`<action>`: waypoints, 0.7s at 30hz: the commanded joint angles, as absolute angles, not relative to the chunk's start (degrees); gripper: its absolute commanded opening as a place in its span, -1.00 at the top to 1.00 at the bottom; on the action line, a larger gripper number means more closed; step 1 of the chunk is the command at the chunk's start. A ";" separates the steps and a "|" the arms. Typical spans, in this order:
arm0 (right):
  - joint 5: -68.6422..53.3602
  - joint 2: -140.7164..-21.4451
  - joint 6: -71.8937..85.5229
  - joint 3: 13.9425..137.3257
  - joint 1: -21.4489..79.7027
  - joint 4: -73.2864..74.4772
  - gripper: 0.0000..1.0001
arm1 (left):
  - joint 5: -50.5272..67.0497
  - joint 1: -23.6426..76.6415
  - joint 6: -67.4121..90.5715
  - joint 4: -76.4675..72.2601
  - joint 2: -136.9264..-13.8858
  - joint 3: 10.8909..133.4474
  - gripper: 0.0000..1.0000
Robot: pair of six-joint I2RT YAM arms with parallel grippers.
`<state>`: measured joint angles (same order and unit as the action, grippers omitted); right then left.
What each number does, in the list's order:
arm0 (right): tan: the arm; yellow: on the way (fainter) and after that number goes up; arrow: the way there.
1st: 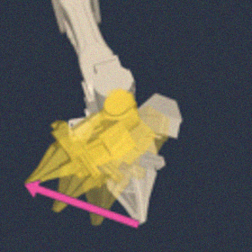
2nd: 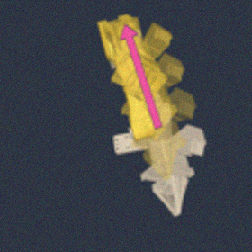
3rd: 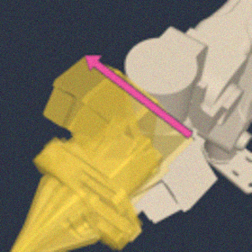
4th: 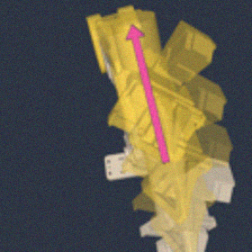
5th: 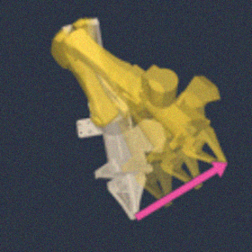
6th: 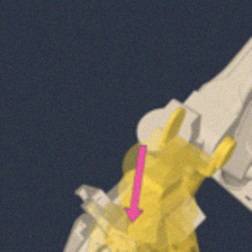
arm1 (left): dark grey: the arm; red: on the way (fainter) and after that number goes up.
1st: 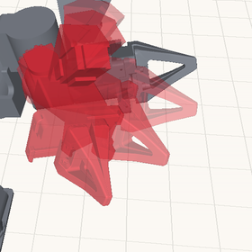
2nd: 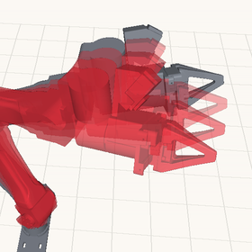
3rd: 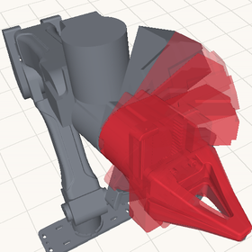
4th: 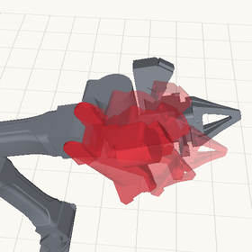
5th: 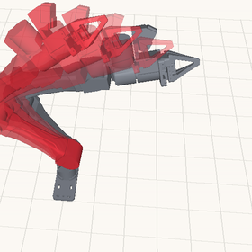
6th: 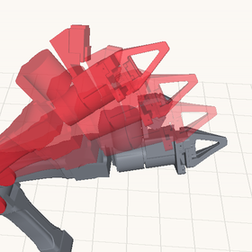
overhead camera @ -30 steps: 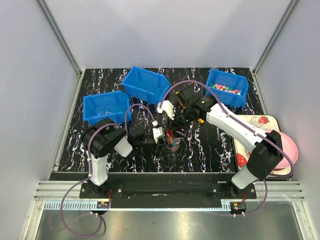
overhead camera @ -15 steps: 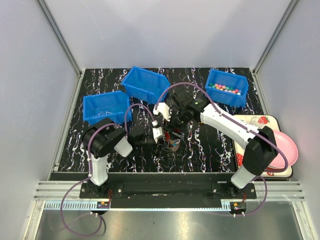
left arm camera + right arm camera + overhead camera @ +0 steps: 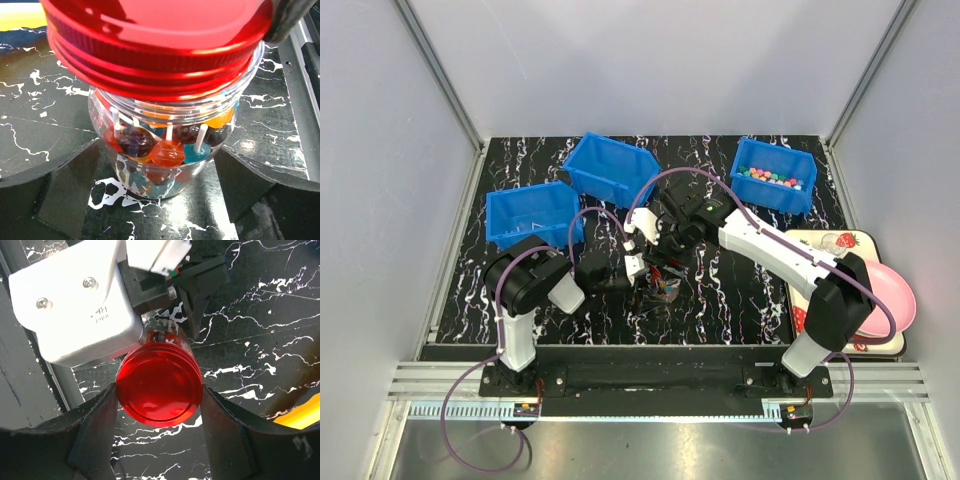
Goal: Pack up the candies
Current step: Close the bottle lid on the packing bottle.
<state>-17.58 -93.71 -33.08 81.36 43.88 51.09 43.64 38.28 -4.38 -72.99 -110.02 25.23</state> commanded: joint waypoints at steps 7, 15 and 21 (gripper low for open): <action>-18.72 -92.72 -33.40 83.85 44.56 54.93 -0.05 | 43.07 37.88 -4.66 -87.10 -110.21 25.75 -0.98; -18.46 -94.48 -32.70 83.50 44.65 53.53 -0.07 | 43.15 37.79 -4.57 -87.19 -110.13 25.75 -0.98; -17.84 -95.45 -31.82 85.08 44.74 52.30 -0.08 | 43.42 37.79 -4.48 -87.27 -110.04 25.75 -0.98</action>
<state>-17.65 -94.50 -32.77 82.43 43.99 53.80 43.57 38.06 -4.14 -73.01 -110.02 25.23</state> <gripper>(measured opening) 0.666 0.987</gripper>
